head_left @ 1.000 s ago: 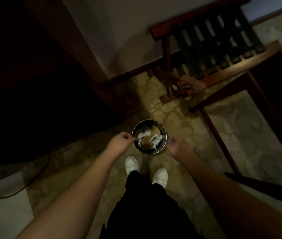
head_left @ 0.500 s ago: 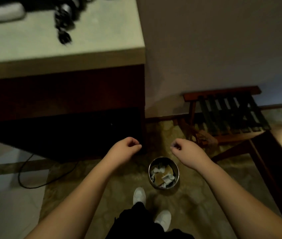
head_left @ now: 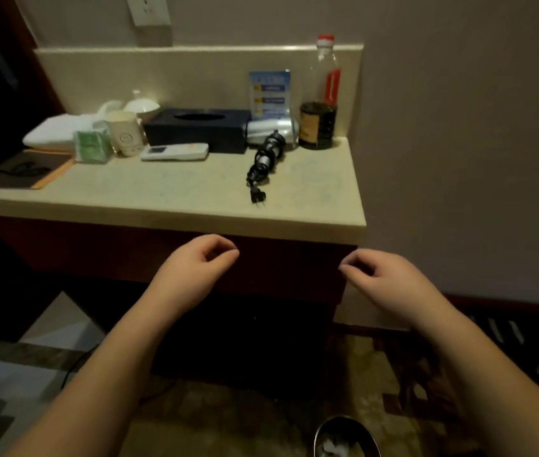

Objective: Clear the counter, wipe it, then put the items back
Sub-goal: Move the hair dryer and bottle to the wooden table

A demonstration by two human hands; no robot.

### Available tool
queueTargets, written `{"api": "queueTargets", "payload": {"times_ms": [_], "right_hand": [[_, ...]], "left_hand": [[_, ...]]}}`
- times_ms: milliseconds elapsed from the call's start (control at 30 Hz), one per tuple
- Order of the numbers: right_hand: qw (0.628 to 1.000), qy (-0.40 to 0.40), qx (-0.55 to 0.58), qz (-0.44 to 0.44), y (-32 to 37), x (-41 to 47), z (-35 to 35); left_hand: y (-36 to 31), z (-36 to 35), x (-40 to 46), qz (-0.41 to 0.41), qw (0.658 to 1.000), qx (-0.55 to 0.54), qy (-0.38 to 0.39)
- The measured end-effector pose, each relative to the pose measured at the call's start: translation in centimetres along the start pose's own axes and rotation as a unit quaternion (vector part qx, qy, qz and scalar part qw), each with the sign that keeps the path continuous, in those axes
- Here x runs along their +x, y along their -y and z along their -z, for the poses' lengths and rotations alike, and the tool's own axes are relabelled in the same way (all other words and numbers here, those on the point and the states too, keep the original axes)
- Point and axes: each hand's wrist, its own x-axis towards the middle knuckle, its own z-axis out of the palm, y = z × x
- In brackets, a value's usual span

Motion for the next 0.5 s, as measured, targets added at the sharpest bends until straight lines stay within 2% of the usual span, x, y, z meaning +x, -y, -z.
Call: {"api": "queueTargets", "payload": {"times_ms": [100, 300, 500], "right_hand": [[0.999, -0.042, 0.025, 0.011, 1.9, 3.6, 2.1], [0.995, -0.083, 0.046, 0.004, 3.9, 11.3, 5.4], [0.99, -0.134, 0.036, -0.021, 4.6, 19.6, 7.3]], "left_hand": [[-1.9, 2.4, 3.5, -0.022, 0.999, -0.013, -0.029], [-5.6, 4.4, 11.7, -0.097, 0.994, 0.051, -0.022], [-7.5, 2.3, 21.3, -0.098, 0.99, 0.104, 0.002]]}}
